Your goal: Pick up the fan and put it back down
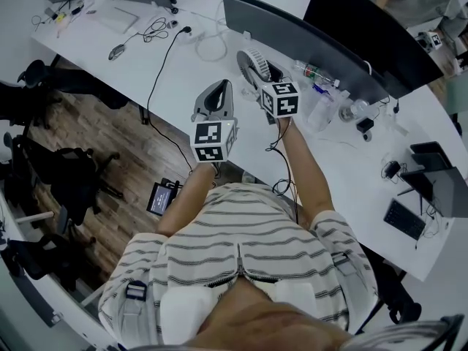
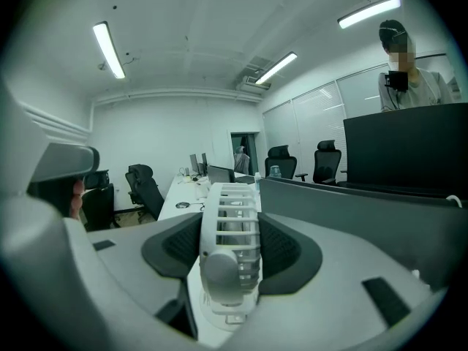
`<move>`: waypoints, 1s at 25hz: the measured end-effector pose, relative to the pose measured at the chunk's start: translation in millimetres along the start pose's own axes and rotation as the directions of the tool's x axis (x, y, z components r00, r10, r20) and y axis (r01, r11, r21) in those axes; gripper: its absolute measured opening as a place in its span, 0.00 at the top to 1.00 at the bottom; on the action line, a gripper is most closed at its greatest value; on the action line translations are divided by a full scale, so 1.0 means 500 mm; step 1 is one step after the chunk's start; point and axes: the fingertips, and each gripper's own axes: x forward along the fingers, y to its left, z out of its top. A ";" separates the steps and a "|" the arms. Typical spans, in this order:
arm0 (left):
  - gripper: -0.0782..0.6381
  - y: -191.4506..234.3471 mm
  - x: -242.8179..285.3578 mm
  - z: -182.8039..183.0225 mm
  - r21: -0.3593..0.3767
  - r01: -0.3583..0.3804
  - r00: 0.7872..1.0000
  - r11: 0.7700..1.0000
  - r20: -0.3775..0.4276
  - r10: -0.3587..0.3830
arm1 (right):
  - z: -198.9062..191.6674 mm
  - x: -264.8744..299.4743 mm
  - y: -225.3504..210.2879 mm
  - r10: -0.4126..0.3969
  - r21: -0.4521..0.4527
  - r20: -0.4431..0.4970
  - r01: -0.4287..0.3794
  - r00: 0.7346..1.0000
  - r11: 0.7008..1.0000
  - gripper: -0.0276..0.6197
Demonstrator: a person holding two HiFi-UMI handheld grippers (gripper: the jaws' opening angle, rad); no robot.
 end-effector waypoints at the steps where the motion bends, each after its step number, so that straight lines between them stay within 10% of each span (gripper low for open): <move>1: 0.88 0.000 0.000 -0.001 0.001 0.001 1.000 1.000 -0.002 -0.001 | -0.005 0.008 -0.003 0.003 -0.003 -0.007 -0.003 1.000 1.000 0.61; 25: 0.88 0.024 0.020 -0.029 0.008 -0.027 0.999 1.000 -0.038 0.028 | -0.152 0.142 -0.020 0.190 -0.108 -0.122 -0.204 0.974 0.973 0.61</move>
